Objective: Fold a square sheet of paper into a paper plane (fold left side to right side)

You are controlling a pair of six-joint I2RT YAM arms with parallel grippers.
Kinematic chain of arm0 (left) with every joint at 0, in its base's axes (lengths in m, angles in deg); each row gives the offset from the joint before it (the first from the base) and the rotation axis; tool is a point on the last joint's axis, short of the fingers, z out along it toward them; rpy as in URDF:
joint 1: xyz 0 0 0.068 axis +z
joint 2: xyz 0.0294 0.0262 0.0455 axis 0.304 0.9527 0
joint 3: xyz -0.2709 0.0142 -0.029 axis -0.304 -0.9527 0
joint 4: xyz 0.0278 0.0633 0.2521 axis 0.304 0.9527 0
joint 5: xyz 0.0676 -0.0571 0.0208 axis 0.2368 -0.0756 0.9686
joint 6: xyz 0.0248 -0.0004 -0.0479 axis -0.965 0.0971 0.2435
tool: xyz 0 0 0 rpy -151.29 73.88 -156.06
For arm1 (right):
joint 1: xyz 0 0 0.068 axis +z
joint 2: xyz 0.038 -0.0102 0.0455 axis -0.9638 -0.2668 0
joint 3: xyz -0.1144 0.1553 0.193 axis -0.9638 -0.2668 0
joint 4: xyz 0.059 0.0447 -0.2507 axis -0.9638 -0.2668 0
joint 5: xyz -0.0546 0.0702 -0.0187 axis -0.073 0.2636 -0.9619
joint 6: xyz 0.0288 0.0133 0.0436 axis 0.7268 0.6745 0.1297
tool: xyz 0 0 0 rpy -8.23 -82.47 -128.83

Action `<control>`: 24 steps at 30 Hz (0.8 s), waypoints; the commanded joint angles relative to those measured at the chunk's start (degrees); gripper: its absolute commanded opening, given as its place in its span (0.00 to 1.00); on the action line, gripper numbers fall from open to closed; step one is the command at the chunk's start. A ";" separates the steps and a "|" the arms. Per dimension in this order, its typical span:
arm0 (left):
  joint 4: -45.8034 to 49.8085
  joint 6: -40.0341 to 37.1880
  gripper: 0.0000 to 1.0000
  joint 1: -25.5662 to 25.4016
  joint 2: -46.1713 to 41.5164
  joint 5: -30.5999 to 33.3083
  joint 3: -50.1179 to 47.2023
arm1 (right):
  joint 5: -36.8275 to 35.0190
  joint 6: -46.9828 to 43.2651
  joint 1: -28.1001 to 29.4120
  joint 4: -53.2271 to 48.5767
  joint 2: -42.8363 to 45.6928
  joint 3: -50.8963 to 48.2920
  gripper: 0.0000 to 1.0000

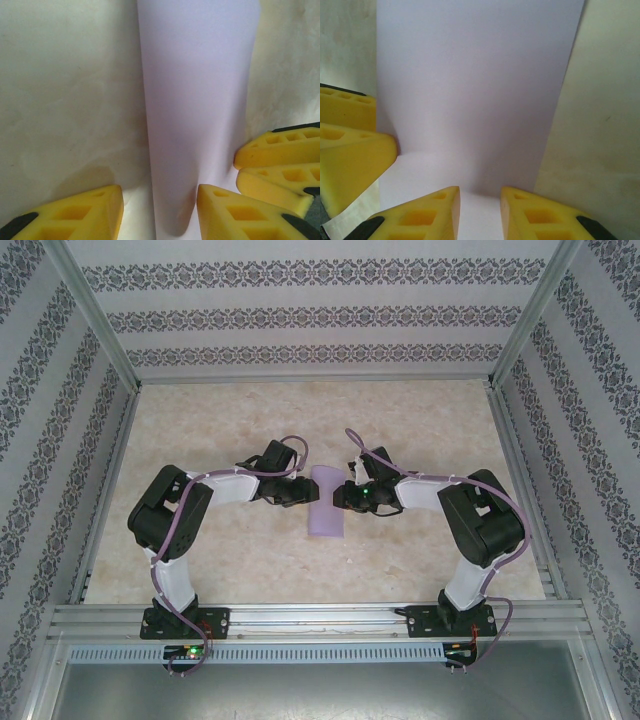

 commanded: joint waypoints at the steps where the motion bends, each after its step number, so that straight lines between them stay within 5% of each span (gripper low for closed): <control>1: -0.74 0.40 0.47 0.21 0.41 2.55 -2.05 | -0.08 0.39 0.46 0.37 -1.07 0.79 0.28; 14: -3.15 0.50 0.53 -0.31 2.81 -2.77 -1.66 | -0.17 0.22 0.77 0.22 -1.49 0.92 0.28; 24: 2.09 -2.41 0.50 -1.64 6.37 0.22 1.01 | 0.04 0.48 0.81 0.10 -0.76 1.27 0.28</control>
